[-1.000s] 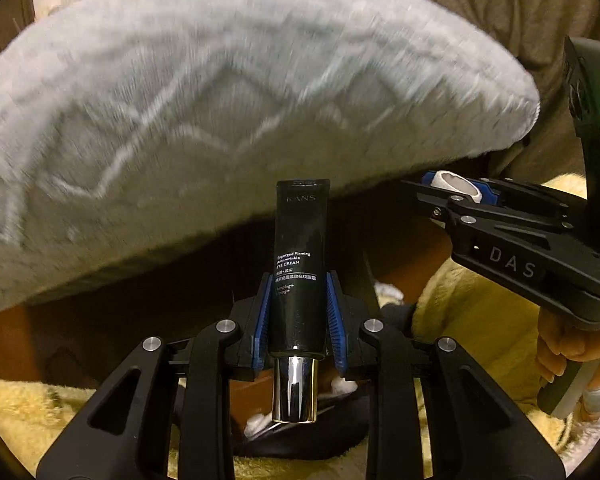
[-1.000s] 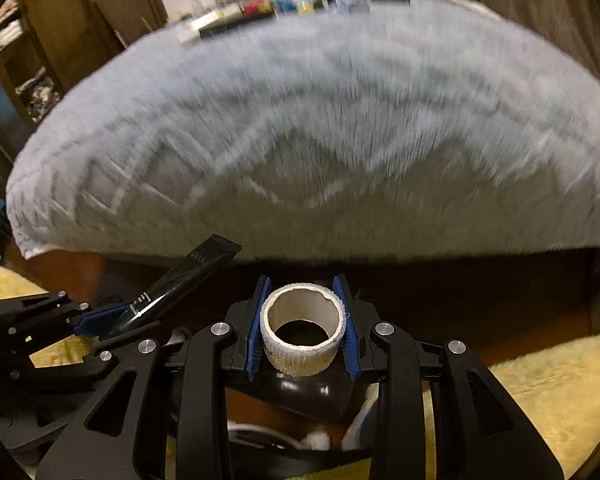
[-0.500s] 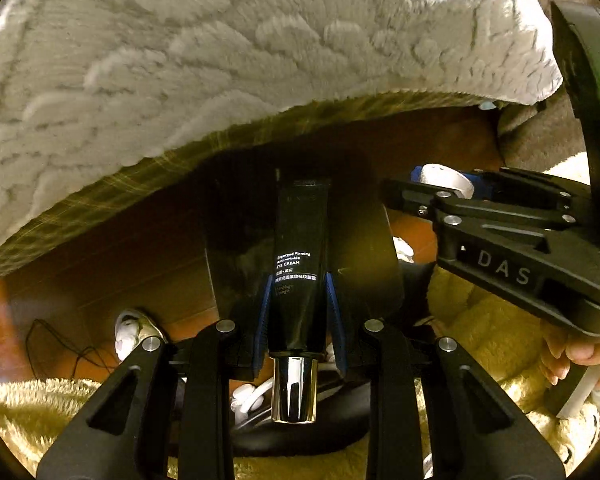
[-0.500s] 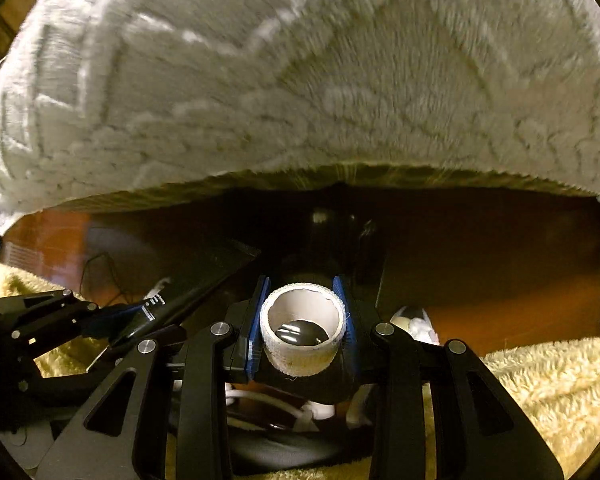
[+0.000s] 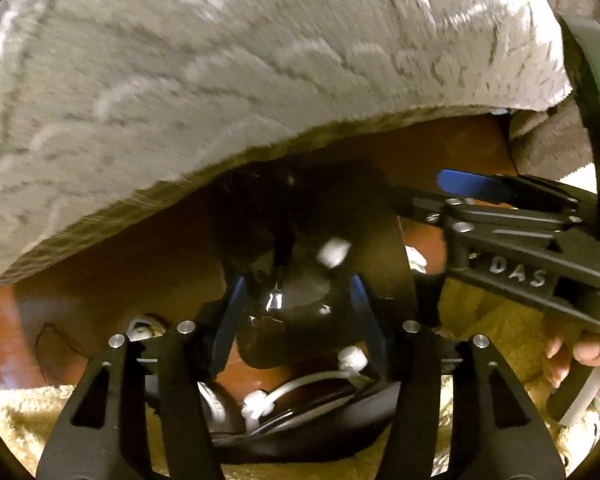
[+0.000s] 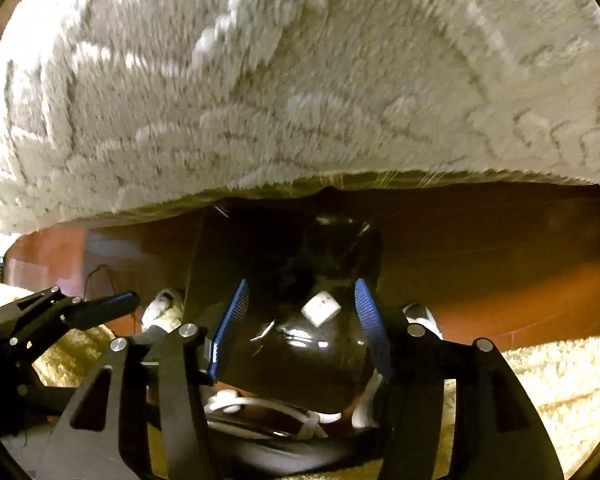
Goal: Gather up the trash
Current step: 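Raise both tools back over the bed toward the remaining items, then grasp the white tube with the left tool while the right tool grasps the blue-white cloth, then lower both held items below the bed edge and open both tools over the bin, then raise both tools back over the bed toward the remaining items, then grasp the black MARRY&ARD box with the left tool while the right tool grasps the black thread spool, then lower both held items below the bed edge and open both tools over the bin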
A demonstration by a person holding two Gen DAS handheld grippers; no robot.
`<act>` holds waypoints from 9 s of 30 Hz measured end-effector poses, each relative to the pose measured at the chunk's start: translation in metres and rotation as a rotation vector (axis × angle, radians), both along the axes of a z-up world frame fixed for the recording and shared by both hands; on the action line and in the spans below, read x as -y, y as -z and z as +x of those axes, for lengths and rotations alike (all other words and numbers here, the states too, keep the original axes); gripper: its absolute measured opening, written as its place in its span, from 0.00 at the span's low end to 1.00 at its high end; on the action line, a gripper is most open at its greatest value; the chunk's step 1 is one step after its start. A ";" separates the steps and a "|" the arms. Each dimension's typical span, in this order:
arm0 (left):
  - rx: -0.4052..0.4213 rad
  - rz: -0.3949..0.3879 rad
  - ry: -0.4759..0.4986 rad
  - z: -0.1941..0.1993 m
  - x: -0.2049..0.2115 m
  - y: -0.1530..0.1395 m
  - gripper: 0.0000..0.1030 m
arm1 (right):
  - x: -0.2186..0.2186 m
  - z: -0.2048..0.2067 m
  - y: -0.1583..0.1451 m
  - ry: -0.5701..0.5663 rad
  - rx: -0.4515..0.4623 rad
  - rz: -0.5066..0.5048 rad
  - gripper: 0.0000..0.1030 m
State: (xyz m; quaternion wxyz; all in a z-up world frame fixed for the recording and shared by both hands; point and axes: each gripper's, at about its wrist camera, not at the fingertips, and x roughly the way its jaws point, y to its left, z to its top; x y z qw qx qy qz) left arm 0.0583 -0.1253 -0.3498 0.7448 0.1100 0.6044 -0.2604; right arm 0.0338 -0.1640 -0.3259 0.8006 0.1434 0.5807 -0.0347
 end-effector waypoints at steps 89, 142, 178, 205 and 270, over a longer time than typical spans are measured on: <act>0.594 -0.105 -0.151 0.082 -0.063 -0.209 0.20 | 0.014 0.061 -0.182 -0.048 0.518 -0.204 0.28; 0.096 0.004 0.053 -0.043 -0.017 -0.026 0.30 | -0.012 -0.028 -0.015 -0.038 0.004 0.030 0.40; 0.504 -0.051 -0.084 0.051 -0.053 -0.182 0.86 | 0.043 0.070 -0.185 0.027 0.411 -0.205 0.91; 0.527 -0.062 -0.143 0.211 0.008 -0.183 0.91 | 0.069 0.245 -0.171 0.093 0.392 -0.144 0.76; 0.330 -0.136 -0.060 -0.034 -0.046 -0.127 0.69 | 0.003 -0.042 -0.132 -0.050 0.338 -0.137 0.26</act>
